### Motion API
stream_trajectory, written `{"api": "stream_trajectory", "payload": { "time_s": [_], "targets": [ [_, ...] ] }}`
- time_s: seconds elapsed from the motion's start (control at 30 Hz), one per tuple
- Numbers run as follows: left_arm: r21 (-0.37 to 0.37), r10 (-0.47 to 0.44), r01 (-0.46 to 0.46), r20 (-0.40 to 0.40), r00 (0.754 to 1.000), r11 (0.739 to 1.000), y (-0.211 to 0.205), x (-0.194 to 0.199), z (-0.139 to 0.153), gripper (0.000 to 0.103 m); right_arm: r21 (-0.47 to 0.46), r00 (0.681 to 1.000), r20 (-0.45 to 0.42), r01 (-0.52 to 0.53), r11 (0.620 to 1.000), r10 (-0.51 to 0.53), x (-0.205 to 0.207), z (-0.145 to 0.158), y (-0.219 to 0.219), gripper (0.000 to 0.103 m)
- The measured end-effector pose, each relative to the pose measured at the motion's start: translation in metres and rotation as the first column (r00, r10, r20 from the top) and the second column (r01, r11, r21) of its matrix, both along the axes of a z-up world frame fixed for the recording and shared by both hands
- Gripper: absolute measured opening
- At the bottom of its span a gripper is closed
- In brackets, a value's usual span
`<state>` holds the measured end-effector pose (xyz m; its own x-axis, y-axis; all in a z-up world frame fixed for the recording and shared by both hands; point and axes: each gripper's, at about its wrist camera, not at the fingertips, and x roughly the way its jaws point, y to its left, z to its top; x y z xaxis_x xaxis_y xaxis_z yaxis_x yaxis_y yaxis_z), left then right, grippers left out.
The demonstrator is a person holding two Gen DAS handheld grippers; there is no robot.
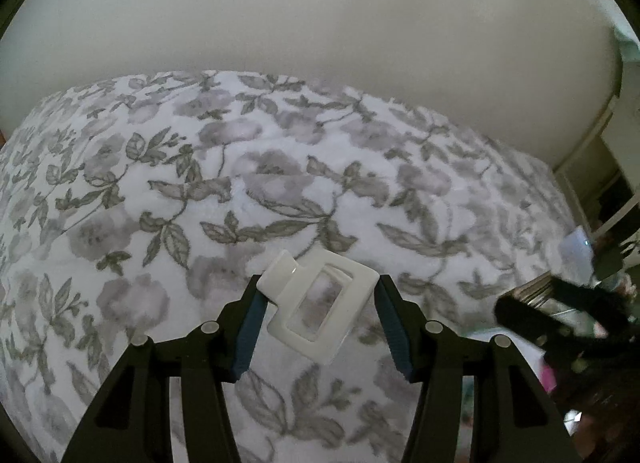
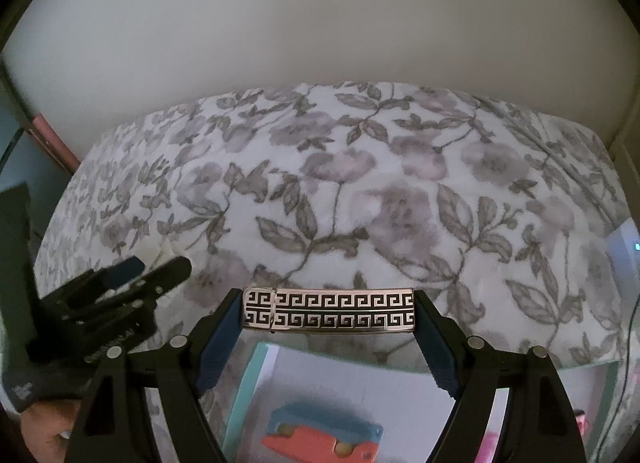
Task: Organize rigid objects
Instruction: 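Carry the white clip and gold bar into the tray and open both tools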
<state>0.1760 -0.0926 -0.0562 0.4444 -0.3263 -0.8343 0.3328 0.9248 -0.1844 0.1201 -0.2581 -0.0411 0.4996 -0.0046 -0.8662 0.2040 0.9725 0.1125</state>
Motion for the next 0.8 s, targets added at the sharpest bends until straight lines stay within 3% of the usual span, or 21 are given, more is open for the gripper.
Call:
{"api": "stream_trajectory", "payload": {
  "time_s": [0.17, 0.43, 0.57, 0.8],
  "targets": [
    [-0.074, 0.013, -0.013, 0.003, 1.000, 0.997, 0.003, -0.021, 0.031, 0.057, -0.008, 1.000, 0.007, 0.005, 1.000, -0.005, -0.018, 0.020, 0.008, 0.084],
    [-0.092, -0.033, 0.037, 0.042, 0.999, 0.995, 0.001, -0.070, 0.070, 0.057, -0.050, 1.000, -0.007, 0.016, 0.999, -0.016, -0.062, 0.048, 0.021, 0.083],
    [-0.082, -0.081, 0.083, 0.027, 0.996, 0.993, -0.007, -0.101, 0.070, 0.057, -0.060, 0.998, -0.034, 0.045, 0.997, -0.047, -0.092, 0.045, 0.018, 0.084],
    [-0.129, -0.182, 0.175, -0.044, 0.982, 0.976, -0.036, -0.145, 0.057, 0.057, -0.117, 0.984, -0.122, 0.113, 0.987, -0.127, -0.143, 0.025, 0.002, 0.084]
  ]
}}
